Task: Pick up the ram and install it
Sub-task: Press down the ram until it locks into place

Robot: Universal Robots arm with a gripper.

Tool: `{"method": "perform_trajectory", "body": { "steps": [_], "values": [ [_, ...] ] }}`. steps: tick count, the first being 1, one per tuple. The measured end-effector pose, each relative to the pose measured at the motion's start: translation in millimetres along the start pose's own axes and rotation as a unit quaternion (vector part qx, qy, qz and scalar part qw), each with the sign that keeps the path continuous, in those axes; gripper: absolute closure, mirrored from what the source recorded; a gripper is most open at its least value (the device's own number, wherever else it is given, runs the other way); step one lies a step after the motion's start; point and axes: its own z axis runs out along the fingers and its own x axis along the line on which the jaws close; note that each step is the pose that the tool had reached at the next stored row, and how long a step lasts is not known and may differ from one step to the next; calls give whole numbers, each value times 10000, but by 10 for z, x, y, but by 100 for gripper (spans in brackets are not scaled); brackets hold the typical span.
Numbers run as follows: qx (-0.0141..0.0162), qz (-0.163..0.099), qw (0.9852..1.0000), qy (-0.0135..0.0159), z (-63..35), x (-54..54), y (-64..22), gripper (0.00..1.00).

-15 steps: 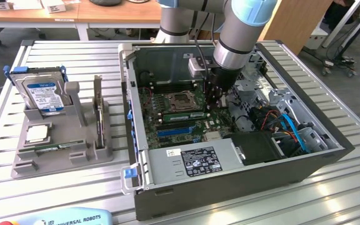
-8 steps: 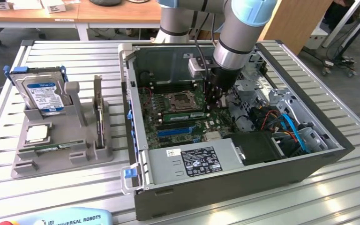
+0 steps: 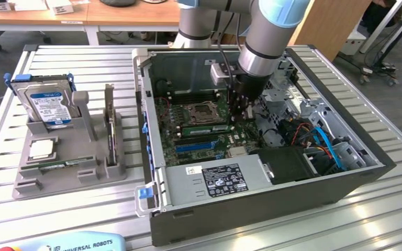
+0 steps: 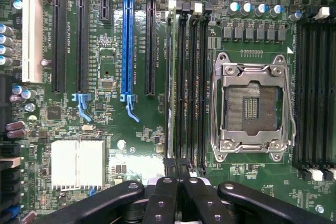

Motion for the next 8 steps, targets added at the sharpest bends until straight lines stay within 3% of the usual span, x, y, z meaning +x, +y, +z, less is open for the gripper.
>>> {"method": "perform_trajectory", "body": {
  "steps": [8],
  "values": [
    [0, 0, 10000, 0, -178, -7, 7, 90]
  ]
}}
